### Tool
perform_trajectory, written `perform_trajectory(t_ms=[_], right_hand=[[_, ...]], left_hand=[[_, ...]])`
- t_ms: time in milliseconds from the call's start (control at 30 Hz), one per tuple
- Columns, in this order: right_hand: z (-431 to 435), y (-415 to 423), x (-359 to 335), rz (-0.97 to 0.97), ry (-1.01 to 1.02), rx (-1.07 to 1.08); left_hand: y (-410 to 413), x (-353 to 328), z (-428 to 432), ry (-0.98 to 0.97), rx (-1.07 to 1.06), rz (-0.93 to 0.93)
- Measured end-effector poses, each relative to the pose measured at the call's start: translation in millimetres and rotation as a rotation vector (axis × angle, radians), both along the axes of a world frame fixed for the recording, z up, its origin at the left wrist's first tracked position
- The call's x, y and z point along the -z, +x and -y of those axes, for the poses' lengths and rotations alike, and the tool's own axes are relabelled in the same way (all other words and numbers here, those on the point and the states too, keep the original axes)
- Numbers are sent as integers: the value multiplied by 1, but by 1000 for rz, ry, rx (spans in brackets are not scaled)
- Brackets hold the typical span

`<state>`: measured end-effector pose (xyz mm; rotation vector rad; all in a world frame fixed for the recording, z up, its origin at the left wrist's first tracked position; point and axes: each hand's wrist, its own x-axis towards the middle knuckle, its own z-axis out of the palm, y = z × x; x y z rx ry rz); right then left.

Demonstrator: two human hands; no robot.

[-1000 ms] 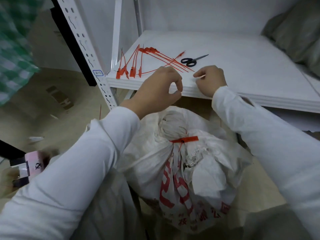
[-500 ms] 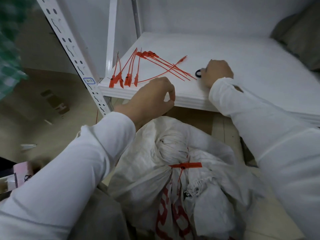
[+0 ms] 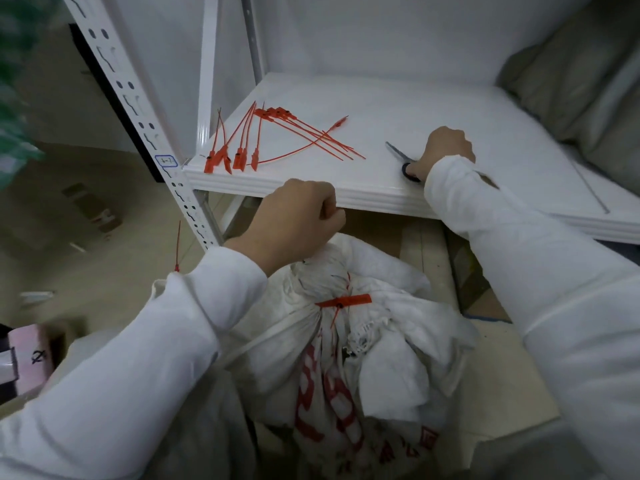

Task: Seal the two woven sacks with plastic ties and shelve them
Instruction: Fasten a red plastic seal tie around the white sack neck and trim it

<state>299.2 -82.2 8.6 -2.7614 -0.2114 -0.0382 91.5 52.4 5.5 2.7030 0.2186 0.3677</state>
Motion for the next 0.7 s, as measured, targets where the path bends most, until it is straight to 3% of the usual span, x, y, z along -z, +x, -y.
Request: perform_trajectory(t_ms=[233,433,600,667,700], right_hand=[[54,-92,19,47,310,-225],[95,-179,34,102,288,-415],[114,-203,35,226,167,-564],[121,-206,36,86,192,-593],[124,-207,34,-73,235,-606]], left_hand=[[-64,12,18,-99,-123,-171],[-95,28,45,-207,-124,-335],[-99,43,54,-300,-166,-264],[-100,45,53,-348,-179,-247],[-100,46,52,-372,-184,-245]])
